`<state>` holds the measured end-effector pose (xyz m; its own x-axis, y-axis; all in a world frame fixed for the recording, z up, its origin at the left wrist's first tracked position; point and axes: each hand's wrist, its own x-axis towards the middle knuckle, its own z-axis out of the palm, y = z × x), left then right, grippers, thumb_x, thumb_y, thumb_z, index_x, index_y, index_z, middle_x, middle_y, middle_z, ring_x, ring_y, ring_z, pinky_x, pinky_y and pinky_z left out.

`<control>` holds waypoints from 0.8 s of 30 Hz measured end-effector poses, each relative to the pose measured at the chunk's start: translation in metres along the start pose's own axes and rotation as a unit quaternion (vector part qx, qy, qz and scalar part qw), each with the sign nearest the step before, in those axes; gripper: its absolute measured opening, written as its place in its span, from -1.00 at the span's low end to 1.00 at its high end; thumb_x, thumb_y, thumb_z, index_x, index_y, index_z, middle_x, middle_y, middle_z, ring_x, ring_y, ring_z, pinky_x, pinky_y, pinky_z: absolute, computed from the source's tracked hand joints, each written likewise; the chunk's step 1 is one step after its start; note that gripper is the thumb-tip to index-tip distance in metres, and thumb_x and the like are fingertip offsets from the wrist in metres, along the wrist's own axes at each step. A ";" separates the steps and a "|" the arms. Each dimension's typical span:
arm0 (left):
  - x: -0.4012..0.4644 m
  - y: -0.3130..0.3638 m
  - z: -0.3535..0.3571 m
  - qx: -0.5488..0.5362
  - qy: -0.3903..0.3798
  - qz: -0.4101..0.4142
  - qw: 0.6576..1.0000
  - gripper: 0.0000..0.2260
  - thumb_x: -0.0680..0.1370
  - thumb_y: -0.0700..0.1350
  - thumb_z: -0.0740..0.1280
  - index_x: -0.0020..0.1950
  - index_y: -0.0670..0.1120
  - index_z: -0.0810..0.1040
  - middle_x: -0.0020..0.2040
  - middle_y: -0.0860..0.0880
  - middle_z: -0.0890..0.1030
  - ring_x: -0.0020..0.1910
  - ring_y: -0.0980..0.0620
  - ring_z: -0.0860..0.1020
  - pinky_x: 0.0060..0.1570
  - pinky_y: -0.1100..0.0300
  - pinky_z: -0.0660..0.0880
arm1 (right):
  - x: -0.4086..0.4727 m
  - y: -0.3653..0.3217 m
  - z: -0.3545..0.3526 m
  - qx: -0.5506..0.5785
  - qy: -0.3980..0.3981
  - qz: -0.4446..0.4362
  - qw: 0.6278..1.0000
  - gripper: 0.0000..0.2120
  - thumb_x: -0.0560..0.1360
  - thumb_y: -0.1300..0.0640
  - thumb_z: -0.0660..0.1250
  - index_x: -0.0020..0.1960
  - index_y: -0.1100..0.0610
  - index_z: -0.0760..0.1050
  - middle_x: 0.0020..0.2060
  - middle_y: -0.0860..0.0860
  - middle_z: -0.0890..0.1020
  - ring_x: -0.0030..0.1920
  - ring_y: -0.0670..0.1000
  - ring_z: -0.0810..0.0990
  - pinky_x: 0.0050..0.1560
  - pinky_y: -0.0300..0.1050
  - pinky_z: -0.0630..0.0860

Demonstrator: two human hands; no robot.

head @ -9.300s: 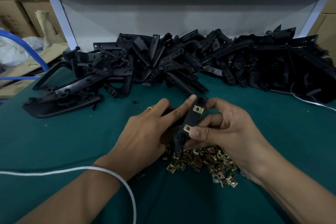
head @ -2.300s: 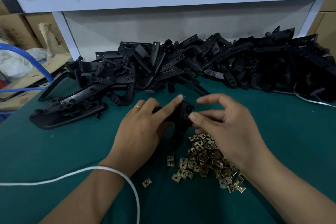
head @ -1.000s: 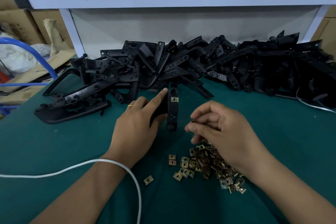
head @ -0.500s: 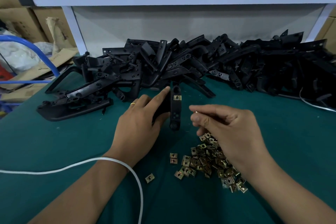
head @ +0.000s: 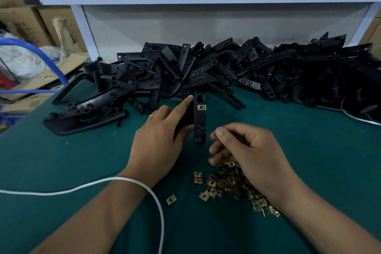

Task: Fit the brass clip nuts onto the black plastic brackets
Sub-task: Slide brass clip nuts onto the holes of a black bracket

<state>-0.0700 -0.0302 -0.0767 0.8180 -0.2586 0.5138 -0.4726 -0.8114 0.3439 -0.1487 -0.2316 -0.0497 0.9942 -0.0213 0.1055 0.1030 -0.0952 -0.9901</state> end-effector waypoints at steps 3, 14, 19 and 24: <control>0.001 0.001 0.000 -0.011 -0.011 0.014 1.000 -0.42 0.60 0.18 0.18 0.62 0.31 0.12 0.01 0.12 0.41 -0.02 0.02 0.46 -0.20 0.10 0.43 | 0.002 0.001 -0.001 -0.008 -0.006 -0.011 1.000 -0.85 0.66 0.15 0.36 0.02 0.13 0.70 -0.18 0.10 0.74 -0.25 0.13 0.75 -0.12 -0.14 0.70; -0.001 0.004 -0.003 -0.030 -0.027 0.051 0.998 -0.41 0.59 0.19 0.15 0.63 0.26 0.16 0.01 0.09 0.42 -0.02 0.01 0.47 -0.17 0.00 0.53 | 0.003 0.002 -0.004 -0.006 -0.040 -0.018 0.999 -0.86 0.65 0.22 0.36 0.03 0.13 0.71 -0.20 0.10 0.71 -0.26 0.11 0.66 -0.14 -0.20 0.64; -0.001 0.003 -0.003 -0.043 -0.026 0.049 0.998 -0.41 0.59 0.16 0.19 0.63 0.27 0.18 0.01 0.09 0.43 -0.02 0.01 0.48 -0.15 -0.02 0.54 | 0.003 0.002 -0.003 -0.012 -0.044 -0.017 0.999 -0.85 0.65 0.24 0.37 0.02 0.15 0.72 -0.21 0.10 0.71 -0.30 0.06 0.62 -0.17 -0.20 0.63; -0.001 0.005 -0.003 -0.057 -0.016 0.063 0.996 -0.41 0.60 0.14 0.21 0.63 0.22 0.20 -0.02 0.09 0.41 -0.06 0.02 0.46 -0.19 -0.02 0.53 | 0.002 0.002 -0.001 0.034 -0.040 -0.003 0.999 -0.83 0.65 0.20 0.37 -0.05 0.11 0.73 -0.20 0.10 0.71 -0.30 0.03 0.61 -0.07 -0.06 0.68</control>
<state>-0.0743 -0.0321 -0.0730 0.7587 -0.3730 0.5341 -0.6054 -0.7064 0.3666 -0.1465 -0.2332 -0.0512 0.9926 0.0592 0.1064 0.1082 -0.0274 -0.9938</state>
